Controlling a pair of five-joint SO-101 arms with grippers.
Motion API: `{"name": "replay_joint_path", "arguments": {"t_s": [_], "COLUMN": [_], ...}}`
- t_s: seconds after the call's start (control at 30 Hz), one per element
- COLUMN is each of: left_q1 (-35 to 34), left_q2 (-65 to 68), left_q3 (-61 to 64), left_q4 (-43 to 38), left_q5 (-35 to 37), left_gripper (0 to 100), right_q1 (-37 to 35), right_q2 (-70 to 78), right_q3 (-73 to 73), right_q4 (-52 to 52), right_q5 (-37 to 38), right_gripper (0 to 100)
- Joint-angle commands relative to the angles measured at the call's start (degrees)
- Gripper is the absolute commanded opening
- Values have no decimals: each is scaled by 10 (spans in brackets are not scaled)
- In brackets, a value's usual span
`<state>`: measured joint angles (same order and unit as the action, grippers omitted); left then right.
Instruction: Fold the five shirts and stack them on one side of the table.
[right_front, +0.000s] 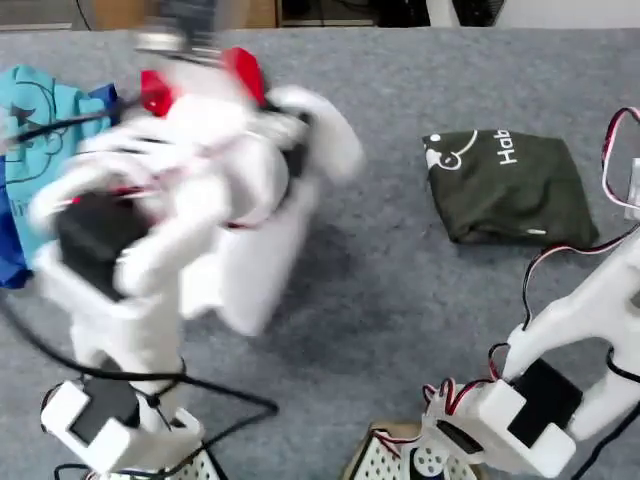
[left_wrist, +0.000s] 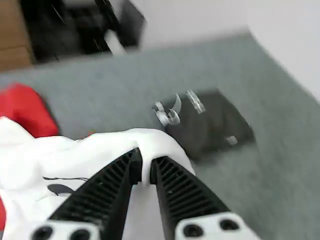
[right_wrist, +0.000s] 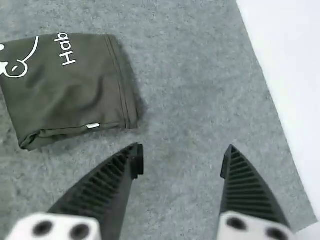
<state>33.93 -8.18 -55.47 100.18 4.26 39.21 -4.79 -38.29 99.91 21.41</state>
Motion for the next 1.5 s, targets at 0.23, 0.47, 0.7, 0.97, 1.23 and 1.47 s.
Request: {"name": "replay_joint_path", "arguments": {"t_s": [0.23, 0.47, 0.7, 0.97, 1.23, 1.47], "left_q1": [205, 57, -278, -422, -419, -445], "left_q2": [-67, -67, -34, 242, 485, 487], "left_q3": [199, 183, 197, 458, 358, 149], "left_q4": [6, 5, -22, -458, -554, -353], "left_q5": [16, 144, 143, 92, 4, -15], "left_gripper": [140, 246, 262, 280, 87, 19], "right_q1": [-29, -95, -241, -353, -406, -407], "right_q2": [-19, -19, -15, -48, -54, -54], "right_q3": [55, 102, 110, 206, 240, 241], "right_q4": [-27, -27, 21, 23, 21, 21], "right_q5": [59, 101, 98, 102, 98, 101], "right_gripper": [251, 252, 250, 250, 250, 250]}}
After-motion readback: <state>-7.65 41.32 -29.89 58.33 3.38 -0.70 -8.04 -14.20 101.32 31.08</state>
